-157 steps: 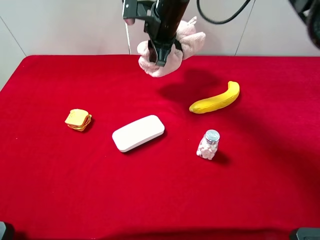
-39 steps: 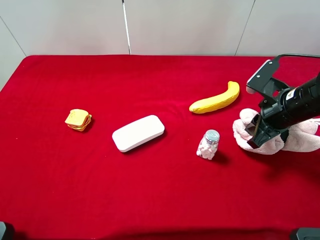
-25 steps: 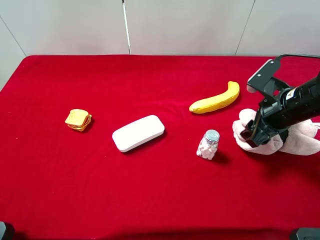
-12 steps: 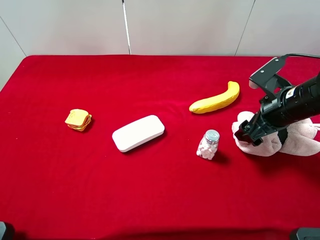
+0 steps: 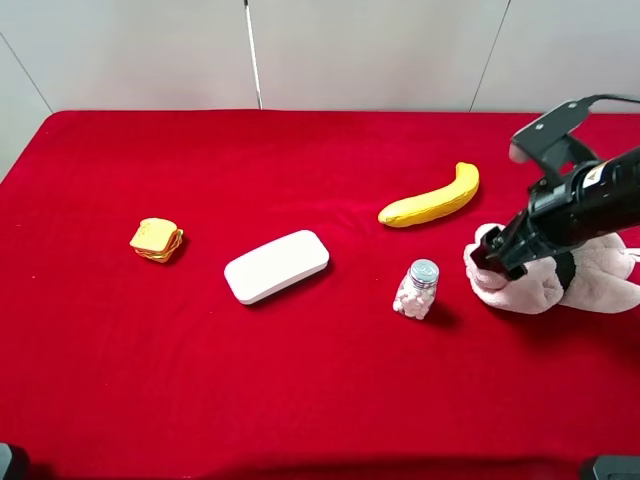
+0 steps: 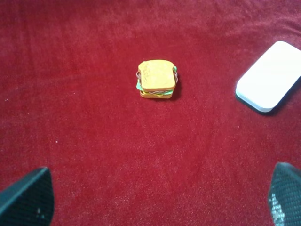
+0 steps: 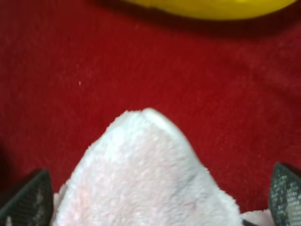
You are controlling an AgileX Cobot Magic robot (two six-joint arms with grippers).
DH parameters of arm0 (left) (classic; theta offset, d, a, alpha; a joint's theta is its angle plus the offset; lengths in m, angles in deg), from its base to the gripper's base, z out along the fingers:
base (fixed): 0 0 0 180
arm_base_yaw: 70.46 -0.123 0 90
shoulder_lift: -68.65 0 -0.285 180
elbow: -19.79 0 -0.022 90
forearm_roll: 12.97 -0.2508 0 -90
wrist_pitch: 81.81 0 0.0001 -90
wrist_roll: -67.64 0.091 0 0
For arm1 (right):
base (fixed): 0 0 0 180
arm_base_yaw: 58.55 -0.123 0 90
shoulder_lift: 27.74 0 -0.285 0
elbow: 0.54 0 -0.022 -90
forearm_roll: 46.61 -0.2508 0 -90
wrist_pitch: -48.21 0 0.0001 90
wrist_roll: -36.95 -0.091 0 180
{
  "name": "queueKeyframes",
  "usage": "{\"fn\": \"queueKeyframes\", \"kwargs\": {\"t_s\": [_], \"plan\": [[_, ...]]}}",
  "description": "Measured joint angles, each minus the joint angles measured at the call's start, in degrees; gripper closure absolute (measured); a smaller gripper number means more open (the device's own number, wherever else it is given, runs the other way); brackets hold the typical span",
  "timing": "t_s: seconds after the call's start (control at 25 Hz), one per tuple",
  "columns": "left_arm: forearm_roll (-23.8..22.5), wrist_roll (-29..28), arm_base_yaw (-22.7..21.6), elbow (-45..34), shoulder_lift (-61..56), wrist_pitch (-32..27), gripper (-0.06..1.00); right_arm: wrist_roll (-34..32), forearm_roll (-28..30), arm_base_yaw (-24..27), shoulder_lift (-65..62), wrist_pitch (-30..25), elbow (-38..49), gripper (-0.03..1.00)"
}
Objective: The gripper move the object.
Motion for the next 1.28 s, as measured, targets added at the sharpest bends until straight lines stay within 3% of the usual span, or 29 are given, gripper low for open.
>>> {"fn": "queueKeyframes", "kwargs": {"t_s": [0.76, 1.0, 1.28], "plan": [[0.0, 0.0, 0.0, 0.0, 0.0, 0.0, 0.05, -17.2, -0.4, 0.0, -31.4, -19.7, 0.0, 0.27], [0.0, 0.0, 0.0, 0.0, 0.0, 0.0, 0.05, -17.9, 0.1, 0.0, -41.6, -28.5, -0.3, 0.27], [0.0, 0.0, 0.0, 0.0, 0.0, 0.0, 0.05, -23.4, 0.1, 0.0, -49.1, -39.6, -3.4, 0.27]]}}
